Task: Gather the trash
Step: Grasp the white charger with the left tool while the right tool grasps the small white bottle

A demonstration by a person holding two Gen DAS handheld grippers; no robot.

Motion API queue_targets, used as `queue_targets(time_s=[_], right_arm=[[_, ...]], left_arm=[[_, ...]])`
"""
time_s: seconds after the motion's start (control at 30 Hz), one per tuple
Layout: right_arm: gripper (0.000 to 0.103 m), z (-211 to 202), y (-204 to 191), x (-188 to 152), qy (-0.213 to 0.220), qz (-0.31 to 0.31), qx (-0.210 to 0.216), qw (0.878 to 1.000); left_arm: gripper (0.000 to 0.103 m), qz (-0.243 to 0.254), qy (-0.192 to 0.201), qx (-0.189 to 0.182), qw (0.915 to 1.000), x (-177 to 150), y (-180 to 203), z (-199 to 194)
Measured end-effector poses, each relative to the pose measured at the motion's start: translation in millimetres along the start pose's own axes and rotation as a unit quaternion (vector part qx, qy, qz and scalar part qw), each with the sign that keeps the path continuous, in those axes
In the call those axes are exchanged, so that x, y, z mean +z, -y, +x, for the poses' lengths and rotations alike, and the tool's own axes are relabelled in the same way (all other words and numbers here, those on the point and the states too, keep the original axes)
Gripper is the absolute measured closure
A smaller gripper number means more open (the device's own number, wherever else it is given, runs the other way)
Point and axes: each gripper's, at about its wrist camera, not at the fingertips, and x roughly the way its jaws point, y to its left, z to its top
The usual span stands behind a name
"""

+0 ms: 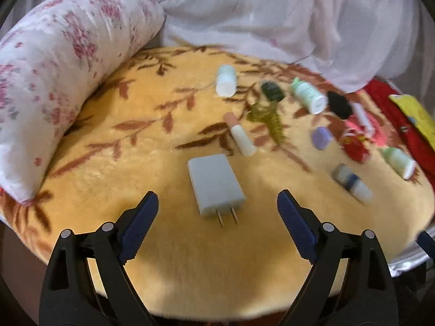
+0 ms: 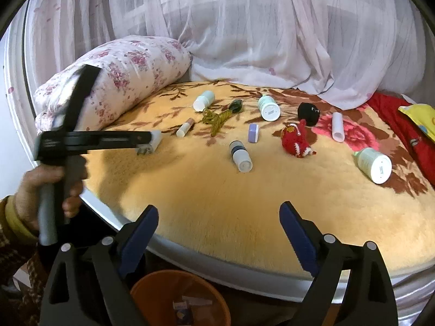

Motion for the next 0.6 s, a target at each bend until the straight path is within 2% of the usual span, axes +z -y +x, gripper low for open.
queue_targets(time_s=[0.1,0.17,0.2,0.23,0.27,0.33,0.43,0.6], right_arm=[[0.014,4,1,0,0.003,-0.004,-0.004,1.0],[0.014,8,2,0,0.003,-0.006,-0.009,1.0],[0.014,9,3,0,0.002,-0.006,-0.012,1.0],[0.014,11,4,1,0.002,-0.006,-0.013,1.0],[0.014,13,6,1,0.001,-0.005,-0.014,1.0],[0.015,20,11,5,0.0,-0.004,-0.018,1.0],[0.022,38,14,16,-0.005,-0.019,-0.039,0.999],[0.023,73,20,39,-0.014,-0.021,-0.051,0.998]], left_arm=[[0.016,-0.015,-0.015,0.017,0.9996,4,-4,22],[0.016,-0.022,-0.011,0.031,0.9992,4,-4,29],[0.022,-0.02,-0.004,0.036,0.9991,3,-4,29],[0.033,-0.018,0.001,0.038,0.9991,3,-4,29],[0.062,-0.013,0.007,0.022,0.9996,1,-5,27],[0.064,-0.017,0.007,0.011,0.9998,0,-7,24],[0.064,-0.017,0.011,-0.005,0.9998,-7,-11,10],[0.064,-0.017,0.018,-0.022,0.9995,-21,-13,-11]])
